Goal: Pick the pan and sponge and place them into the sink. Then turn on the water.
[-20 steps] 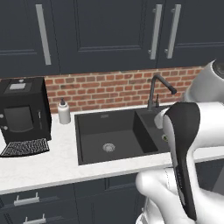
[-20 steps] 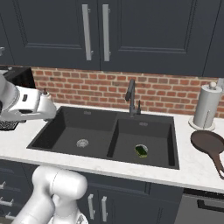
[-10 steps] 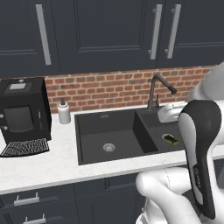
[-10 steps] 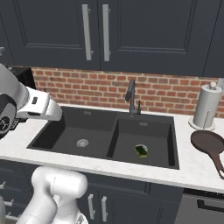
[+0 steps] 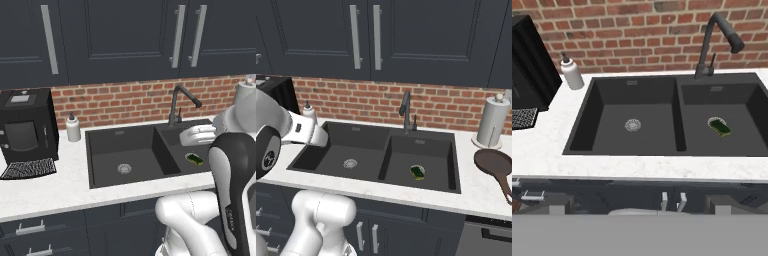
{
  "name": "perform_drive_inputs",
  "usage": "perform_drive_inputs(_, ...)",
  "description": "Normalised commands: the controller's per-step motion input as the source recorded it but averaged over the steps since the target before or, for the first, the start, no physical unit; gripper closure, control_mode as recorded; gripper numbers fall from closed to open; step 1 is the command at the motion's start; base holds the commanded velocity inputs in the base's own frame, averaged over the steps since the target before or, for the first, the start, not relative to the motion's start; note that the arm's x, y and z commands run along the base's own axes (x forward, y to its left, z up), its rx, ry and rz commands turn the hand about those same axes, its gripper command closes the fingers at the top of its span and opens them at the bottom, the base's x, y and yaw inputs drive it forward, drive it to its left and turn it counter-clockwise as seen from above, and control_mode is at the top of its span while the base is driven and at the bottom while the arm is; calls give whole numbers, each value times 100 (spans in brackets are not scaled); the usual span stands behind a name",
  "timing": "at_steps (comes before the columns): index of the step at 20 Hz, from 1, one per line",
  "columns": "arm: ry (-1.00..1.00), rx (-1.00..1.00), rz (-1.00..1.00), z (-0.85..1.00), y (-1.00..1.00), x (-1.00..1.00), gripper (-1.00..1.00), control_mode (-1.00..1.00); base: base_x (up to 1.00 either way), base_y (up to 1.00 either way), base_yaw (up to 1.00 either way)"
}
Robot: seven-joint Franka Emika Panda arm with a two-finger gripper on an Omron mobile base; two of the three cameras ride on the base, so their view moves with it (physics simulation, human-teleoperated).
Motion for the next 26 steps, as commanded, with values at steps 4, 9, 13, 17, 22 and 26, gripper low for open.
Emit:
perform_drive_inputs(4, 0, 0, 0, -4, 3, 0, -100, -100, 0, 0, 0)
perform_drive_inputs(9, 0, 0, 0, 0, 0, 0, -100, 100, 0, 1, 0)
perform_drive_inputs(13, 0, 0, 0, 0, 0, 0, -100, 100, 0, 0, 0)
perform_drive_inputs(17, 0, 0, 0, 0, 0, 0, -100, 100, -4, 0, 0)
perform_drive_inputs(22, 0, 0, 0, 0, 0, 0, -100, 100, -42, -19, 0)
perform_drive_inputs(26, 0, 0, 0, 0, 0, 0, -100, 100, -72, -31, 0)
